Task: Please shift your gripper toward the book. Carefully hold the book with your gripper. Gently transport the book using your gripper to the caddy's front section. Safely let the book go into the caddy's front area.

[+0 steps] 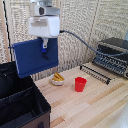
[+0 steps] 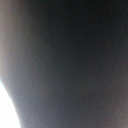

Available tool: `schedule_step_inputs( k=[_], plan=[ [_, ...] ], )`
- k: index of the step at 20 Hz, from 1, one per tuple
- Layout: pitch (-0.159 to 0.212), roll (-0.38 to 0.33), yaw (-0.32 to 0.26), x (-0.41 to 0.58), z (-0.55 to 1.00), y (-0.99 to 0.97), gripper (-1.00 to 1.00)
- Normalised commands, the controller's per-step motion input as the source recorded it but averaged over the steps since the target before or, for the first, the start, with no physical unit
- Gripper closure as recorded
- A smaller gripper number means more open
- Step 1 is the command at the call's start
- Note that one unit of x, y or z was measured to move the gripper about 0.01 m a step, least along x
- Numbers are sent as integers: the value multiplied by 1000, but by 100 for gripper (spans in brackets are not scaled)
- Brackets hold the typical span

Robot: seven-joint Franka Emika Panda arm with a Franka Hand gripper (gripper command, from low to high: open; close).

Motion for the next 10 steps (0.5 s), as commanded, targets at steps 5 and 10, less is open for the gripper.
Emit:
schedule_step_inputs(
  k=[5,10],
  plan=[
    [10,0,-54,-214,86,798,100],
    [19,0,-53,-214,95,785,100]
  ],
)
